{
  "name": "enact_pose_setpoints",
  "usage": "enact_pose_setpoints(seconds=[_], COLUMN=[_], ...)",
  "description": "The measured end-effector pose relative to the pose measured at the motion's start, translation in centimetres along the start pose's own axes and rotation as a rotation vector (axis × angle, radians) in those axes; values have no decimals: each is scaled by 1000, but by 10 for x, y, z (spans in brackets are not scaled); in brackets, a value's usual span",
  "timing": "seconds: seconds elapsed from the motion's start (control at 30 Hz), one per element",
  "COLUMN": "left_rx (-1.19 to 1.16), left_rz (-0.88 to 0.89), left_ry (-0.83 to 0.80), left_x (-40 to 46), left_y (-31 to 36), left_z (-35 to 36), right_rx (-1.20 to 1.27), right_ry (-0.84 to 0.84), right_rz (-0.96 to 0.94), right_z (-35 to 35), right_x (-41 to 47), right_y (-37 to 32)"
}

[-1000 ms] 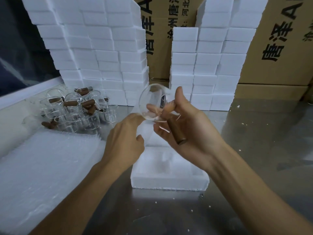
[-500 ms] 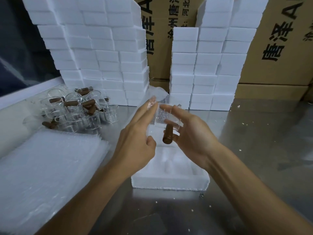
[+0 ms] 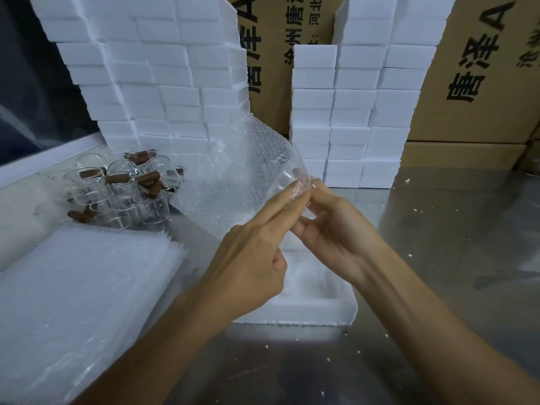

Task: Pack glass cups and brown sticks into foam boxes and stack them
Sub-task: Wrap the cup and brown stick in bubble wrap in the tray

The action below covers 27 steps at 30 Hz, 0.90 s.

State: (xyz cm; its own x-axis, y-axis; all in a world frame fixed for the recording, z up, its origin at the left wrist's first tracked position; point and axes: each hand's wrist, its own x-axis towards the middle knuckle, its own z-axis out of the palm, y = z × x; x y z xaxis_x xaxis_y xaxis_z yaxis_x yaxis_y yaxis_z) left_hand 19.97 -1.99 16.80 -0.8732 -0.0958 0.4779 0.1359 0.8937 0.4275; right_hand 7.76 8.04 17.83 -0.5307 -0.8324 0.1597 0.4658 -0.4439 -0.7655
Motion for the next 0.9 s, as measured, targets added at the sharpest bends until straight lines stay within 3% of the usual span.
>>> enact_pose_setpoints(seconds=[0.23,0.47,0.7,0.8,0.9], left_rx=[52,72,-188,-220,-111], left_rz=[30,141,190,249,80], left_ry=[-20,15,-41,223,664], left_x=[0,-3,-3,2,8], left_y=[5,7,18,20,2], left_z=[-3,6,-3,-17,-39], right_rx=[-171,-371,-355,-287,-270], right_ry=[0,149,124,144,137], right_rz=[-56,-110,-95,-91,-45], right_z=[-1,5,7,8,8], right_x=[-2,-4,-6,-4,-4], right_y=[3,17,16,12,6])
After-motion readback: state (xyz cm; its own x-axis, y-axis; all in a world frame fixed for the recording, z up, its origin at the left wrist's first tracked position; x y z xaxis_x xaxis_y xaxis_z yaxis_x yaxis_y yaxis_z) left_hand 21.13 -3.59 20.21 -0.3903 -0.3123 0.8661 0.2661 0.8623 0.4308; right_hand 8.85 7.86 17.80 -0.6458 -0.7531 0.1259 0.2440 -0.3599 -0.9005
